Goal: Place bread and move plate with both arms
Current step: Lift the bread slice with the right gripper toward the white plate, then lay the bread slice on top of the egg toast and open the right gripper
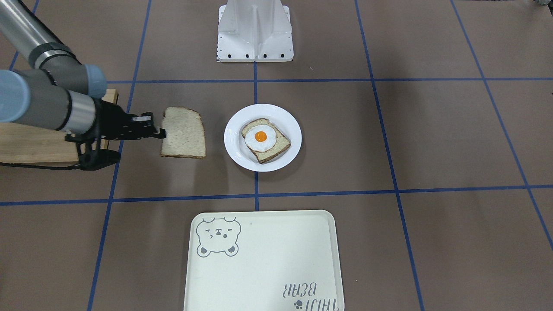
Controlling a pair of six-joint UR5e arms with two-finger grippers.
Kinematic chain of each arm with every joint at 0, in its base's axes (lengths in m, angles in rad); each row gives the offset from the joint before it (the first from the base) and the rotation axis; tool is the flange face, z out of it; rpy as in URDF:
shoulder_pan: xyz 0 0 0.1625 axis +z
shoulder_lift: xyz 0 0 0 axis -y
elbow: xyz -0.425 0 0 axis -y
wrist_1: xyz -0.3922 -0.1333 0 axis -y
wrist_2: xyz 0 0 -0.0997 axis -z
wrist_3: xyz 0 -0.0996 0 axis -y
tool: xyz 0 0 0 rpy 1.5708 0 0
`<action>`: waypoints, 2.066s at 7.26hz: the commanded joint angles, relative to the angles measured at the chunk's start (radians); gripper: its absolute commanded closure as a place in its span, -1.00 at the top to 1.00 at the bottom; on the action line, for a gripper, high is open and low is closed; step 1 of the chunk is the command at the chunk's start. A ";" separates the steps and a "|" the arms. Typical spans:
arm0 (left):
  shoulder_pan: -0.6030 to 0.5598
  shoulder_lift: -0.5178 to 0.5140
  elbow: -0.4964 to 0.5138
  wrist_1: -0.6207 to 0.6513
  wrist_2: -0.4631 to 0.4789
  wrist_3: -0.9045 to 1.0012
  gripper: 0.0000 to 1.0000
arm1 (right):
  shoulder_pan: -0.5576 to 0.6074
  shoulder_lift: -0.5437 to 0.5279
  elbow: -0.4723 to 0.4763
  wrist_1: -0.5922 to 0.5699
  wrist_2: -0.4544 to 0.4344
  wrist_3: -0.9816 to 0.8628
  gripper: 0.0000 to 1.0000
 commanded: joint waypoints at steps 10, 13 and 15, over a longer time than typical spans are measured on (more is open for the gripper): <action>-0.001 -0.001 -0.002 0.001 0.000 -0.001 0.96 | -0.207 0.263 -0.253 0.002 -0.114 -0.435 -1.00; -0.001 -0.001 -0.003 0.001 0.000 -0.001 0.96 | -0.209 0.282 -0.283 0.002 -0.151 -0.435 -1.00; 0.000 -0.001 -0.002 0.001 0.000 -0.001 0.96 | -0.207 0.287 -0.283 0.004 -0.157 -0.435 -1.00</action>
